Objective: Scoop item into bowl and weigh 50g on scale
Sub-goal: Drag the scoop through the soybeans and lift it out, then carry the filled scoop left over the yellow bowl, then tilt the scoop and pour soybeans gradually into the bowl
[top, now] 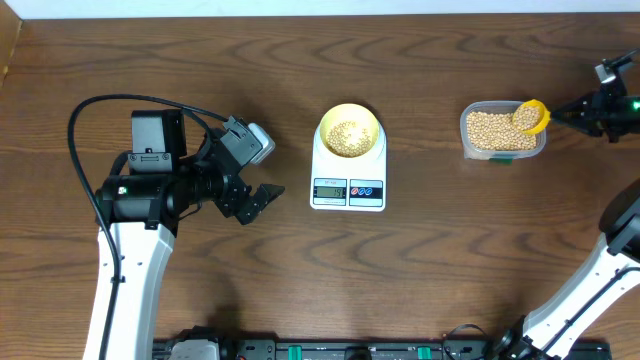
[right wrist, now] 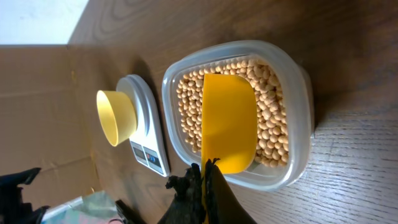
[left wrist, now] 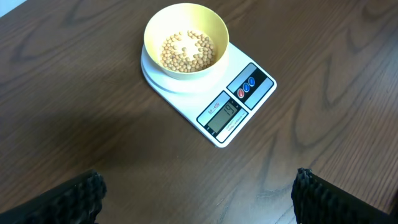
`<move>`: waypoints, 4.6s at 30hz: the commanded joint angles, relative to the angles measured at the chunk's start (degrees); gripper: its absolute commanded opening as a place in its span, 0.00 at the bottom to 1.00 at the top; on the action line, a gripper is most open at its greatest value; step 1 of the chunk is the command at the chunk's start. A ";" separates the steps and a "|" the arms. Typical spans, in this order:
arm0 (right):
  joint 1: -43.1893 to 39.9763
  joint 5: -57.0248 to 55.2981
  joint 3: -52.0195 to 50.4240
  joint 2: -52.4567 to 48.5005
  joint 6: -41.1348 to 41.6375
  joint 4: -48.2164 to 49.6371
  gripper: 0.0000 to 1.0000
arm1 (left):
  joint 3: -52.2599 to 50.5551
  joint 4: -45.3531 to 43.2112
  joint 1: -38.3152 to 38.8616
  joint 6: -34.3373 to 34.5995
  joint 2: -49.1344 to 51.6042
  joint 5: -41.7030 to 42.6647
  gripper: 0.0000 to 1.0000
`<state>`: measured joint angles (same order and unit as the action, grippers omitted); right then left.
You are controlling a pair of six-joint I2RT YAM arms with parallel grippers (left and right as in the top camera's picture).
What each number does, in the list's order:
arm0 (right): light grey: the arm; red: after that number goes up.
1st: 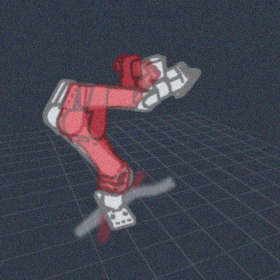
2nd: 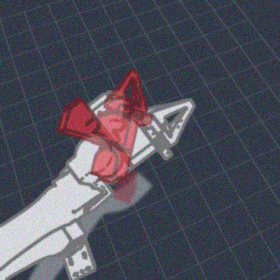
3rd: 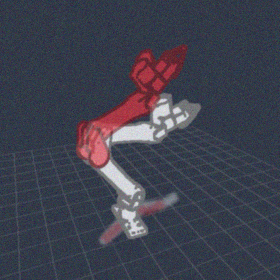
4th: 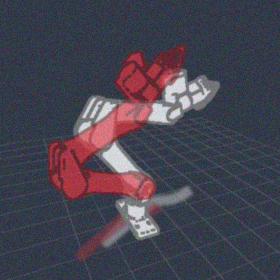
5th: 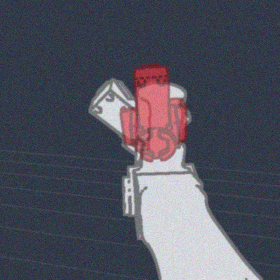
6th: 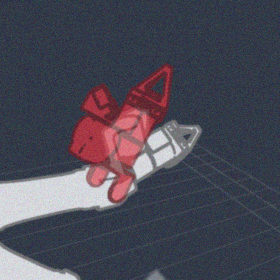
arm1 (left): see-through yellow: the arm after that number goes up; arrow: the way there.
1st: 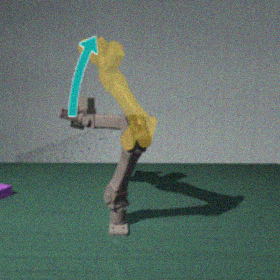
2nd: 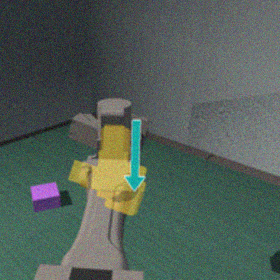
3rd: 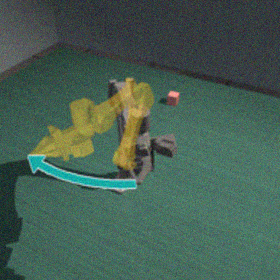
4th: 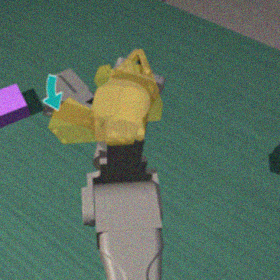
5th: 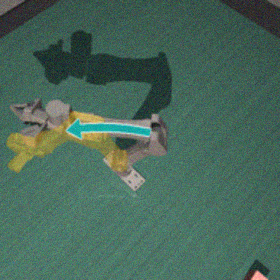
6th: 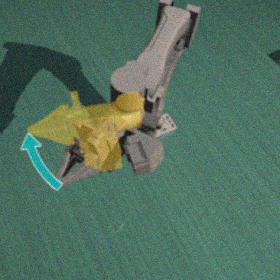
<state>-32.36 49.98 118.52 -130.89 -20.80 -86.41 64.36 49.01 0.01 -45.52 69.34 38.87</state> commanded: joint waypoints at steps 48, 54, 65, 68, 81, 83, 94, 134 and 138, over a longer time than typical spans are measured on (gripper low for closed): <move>20.06 21.20 -0.24 -1.01 -12.70 -9.81 0.01 | 0.26 0.00 -0.33 -0.96 0.00 0.52 0.98; 24.52 21.97 -0.24 -1.01 -12.68 -8.28 0.01 | 0.26 0.00 -0.33 -0.96 0.00 0.52 0.98; 31.17 22.77 -0.24 -1.01 -6.45 -0.15 0.01 | 0.26 0.00 -0.33 -0.96 0.00 0.52 0.98; 32.48 21.84 -0.24 -1.01 -3.52 2.54 0.01 | 0.26 0.00 -0.33 -0.96 0.00 0.52 0.98; 37.68 13.44 0.90 -1.01 3.67 9.22 0.01 | 0.26 0.00 -0.33 -0.96 0.00 0.52 0.98; 38.42 11.72 1.84 -1.01 3.67 9.31 0.01 | 0.26 0.00 -0.33 -0.96 0.00 0.52 0.98; 42.27 1.86 6.27 -1.01 4.48 8.94 0.01 | 0.26 0.00 -0.33 -0.96 0.00 0.52 0.98; 53.37 -26.10 18.14 -1.01 -0.09 6.01 0.01 | 0.26 0.00 -0.33 -0.96 0.00 0.52 0.98; 53.66 -26.16 19.39 -1.01 -0.72 5.68 0.01 | 0.26 0.00 -0.33 -0.96 0.00 0.52 0.98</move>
<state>20.18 24.40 135.33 -130.89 -20.08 -80.34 64.36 49.01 0.01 -45.52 69.34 38.87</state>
